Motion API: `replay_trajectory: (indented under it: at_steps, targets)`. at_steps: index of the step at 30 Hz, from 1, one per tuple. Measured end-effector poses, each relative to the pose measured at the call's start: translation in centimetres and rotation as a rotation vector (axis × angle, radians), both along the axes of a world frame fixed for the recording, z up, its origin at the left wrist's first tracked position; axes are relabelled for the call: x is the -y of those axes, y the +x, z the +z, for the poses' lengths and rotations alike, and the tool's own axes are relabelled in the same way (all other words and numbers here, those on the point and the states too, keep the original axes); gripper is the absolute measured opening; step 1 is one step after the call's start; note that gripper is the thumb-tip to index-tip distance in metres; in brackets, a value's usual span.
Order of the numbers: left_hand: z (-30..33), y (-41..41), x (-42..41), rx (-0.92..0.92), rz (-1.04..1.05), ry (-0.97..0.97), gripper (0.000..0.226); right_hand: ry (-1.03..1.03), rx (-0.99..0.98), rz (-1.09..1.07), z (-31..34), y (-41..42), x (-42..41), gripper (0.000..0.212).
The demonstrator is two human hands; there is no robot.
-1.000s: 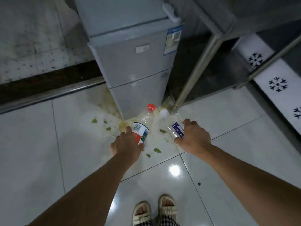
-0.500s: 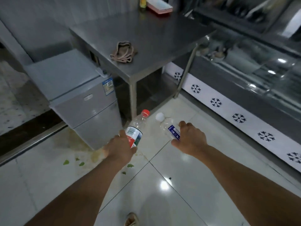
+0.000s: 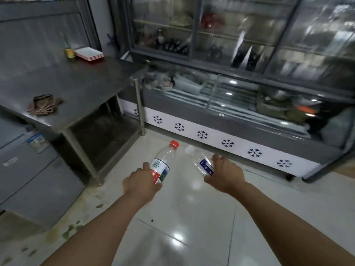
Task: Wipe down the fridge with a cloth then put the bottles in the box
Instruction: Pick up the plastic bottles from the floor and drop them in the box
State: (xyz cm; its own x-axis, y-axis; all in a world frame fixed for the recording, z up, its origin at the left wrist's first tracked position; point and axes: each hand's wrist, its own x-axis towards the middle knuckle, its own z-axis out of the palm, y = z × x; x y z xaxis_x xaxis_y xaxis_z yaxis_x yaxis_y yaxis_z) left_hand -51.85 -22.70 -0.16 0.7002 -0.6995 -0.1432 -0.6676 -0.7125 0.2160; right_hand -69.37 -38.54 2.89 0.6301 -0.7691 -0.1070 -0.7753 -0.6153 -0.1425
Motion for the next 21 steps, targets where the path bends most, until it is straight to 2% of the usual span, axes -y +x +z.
replay_trajectory:
  at_steps: [10, 21]
  targets:
    - [4.0, -22.0, 14.6, 0.088, -0.470, -0.018, 0.056, 0.023, -0.022, -0.458, 3.0, -27.1, 6.0, 0.059]
    - [7.8, -39.3, 31.3, 0.163, -0.942, -0.109, 0.058, 0.017, 0.019, -0.938, 6.2, -46.1, 12.0, 0.050]
